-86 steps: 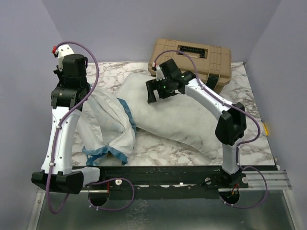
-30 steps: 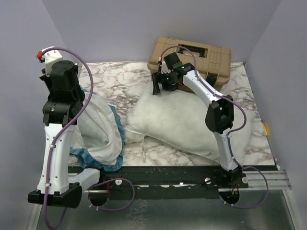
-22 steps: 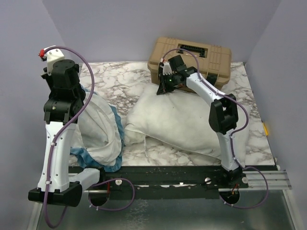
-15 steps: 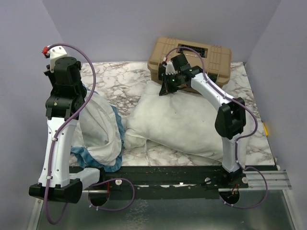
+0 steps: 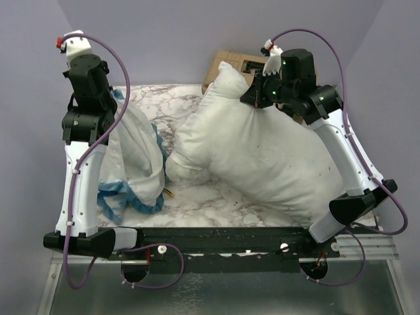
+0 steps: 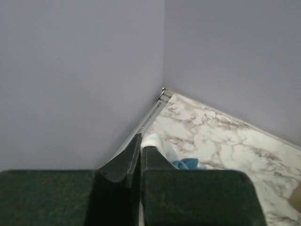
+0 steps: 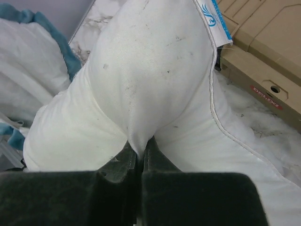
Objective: Put the pillow into the pillowcase
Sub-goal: Pick up the pillow at the center of the board, then stuff the pillow into the pillowcase.
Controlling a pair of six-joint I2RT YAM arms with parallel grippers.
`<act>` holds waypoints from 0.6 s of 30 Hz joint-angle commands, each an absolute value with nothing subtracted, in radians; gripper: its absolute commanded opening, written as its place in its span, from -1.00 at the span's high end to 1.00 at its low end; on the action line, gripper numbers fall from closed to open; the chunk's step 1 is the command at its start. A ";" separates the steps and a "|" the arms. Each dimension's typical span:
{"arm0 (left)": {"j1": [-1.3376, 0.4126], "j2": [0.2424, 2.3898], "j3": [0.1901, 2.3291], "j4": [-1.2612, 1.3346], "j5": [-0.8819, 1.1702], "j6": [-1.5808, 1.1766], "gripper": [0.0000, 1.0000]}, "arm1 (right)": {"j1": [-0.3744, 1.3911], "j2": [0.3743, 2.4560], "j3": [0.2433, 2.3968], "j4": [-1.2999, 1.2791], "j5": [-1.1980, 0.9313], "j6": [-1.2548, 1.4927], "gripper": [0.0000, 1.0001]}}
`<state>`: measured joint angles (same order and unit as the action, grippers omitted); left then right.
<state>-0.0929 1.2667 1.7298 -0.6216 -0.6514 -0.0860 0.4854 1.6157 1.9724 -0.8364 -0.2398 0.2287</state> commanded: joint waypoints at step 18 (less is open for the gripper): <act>-0.149 1.182 1.569 -0.388 -0.380 -0.368 1.00 | 0.490 1.548 2.019 -0.627 -0.178 0.274 1.00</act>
